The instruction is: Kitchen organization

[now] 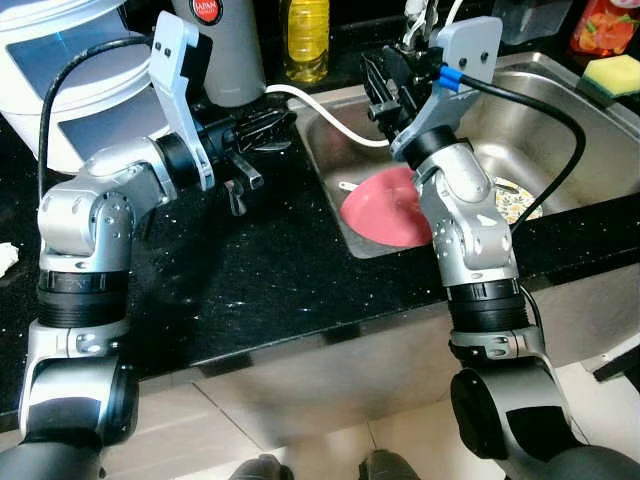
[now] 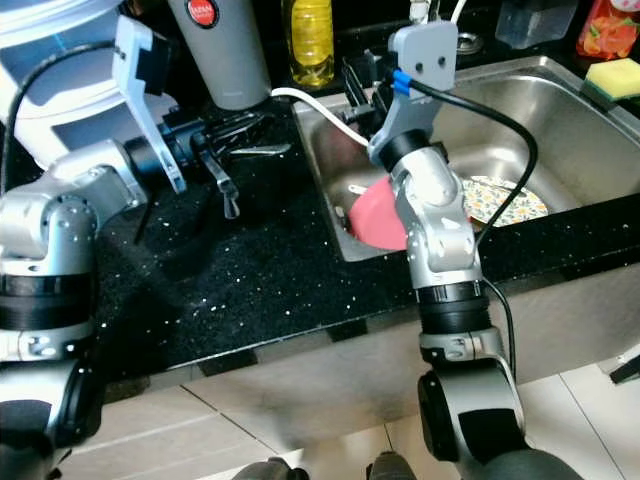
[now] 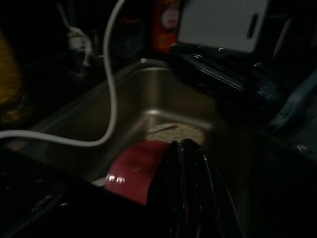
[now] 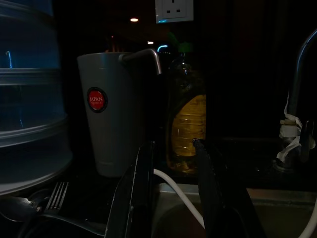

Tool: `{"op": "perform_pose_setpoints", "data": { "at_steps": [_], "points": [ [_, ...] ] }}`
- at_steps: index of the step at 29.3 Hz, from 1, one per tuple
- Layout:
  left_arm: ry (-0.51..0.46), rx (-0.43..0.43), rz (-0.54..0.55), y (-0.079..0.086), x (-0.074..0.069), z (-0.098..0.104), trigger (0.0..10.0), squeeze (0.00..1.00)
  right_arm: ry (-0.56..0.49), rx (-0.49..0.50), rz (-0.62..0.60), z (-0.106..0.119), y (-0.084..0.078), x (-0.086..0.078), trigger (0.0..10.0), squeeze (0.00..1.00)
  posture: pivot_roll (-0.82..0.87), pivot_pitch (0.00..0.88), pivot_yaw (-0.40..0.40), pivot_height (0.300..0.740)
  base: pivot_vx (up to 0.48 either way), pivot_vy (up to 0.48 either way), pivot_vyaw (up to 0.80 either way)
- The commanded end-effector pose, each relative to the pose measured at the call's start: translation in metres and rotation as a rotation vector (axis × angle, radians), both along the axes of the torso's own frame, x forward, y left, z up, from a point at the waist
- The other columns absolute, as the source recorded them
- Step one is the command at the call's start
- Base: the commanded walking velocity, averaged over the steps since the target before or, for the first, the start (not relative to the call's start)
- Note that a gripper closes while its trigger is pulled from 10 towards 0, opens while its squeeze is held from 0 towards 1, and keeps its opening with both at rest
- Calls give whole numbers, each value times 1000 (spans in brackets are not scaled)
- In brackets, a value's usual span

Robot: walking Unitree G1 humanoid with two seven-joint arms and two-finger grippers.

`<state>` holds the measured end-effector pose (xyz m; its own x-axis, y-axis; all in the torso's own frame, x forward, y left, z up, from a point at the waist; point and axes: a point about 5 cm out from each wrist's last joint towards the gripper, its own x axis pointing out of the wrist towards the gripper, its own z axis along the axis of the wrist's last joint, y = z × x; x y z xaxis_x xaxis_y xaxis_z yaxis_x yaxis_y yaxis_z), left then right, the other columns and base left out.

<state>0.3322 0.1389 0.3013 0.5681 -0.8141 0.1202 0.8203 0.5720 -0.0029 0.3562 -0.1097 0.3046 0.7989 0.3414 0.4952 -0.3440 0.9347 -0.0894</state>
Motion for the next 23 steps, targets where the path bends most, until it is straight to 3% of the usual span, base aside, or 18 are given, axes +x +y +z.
{"op": "perform_pose_setpoints", "data": {
  "at_steps": [1, 3, 4, 5, 8, 9, 10, 11, 12, 20, 22, 23],
  "points": [
    [11, 115, 193, 10, 15, -7, 10000, 0, -1, -5, 9, 0, 4, -1, 10000, 0, 122, 94, 112, 740, 0, 0, 0],
    [16, 367, 610, 36, 35, -17, 10000, 0, 0, -3, 6, 0, 2, -2, 10000, 0, 135, 94, 107, 740, 0, 0, 0],
    [16, 367, 610, 36, 35, -17, 10000, 0, 0, -3, 6, 0, 2, -2, 10000, 0, 135, 94, 107, 740, 0, 0, 0],
    [29, 421, 781, 54, 36, -20, 10000, 0, 10, -3, 3, -3, 0, -1, 10000, 0, 135, 94, 107, 740, 0, 0, 0],
    [57, 408, 809, 60, 34, -24, 10000, 0, 14, -5, 7, -4, 2, -1, 10000, 0, 145, 92, 98, 740, 0, 0, 0],
    [120, 372, 843, 66, 31, -30, 10000, 835, 15, -7, 17, -5, 4, -1, 10000, 0, 150, 88, 94, 740, 0, 0, 0],
    [120, 372, 843, 66, 31, -30, 10000, 835, 15, -7, 17, -5, 4, -1, 10000, 0, 150, 88, 94, 740, 0, 0, 0],
    [179, 344, 870, 72, 28, -38, 10000, 1000, 12, -7, 26, -4, 7, -1, 10000, 0, 149, 85, 92, 740, 0, 0, 0],
    [239, 313, 894, 77, 26, -45, 10000, 1000, 9, -7, 32, -3, 9, -1, 10000, 0, 149, 85, 92, 740, 0, 0, 0],
    [419, 236, 1083, 101, 19, -69, 10000, 1000, 8, -8, 37, -2, 9, -1, 10000, 0, 155, 79, 90, 740, 0, 0, 0],
    [471, 215, 1087, 103, 17, -74, 10000, 1000, 10, -8, 37, -3, 9, -1, 10000, 0, 157, 76, 88, 740, 0, 0, 0],
    [500, 216, 1089, 104, 15, -78, 10000, 706, 12, -8, 38, -3, 9, -1, 10000, 0, 157, 76, 88, 740, 0, 0, 0]
  ]
}}
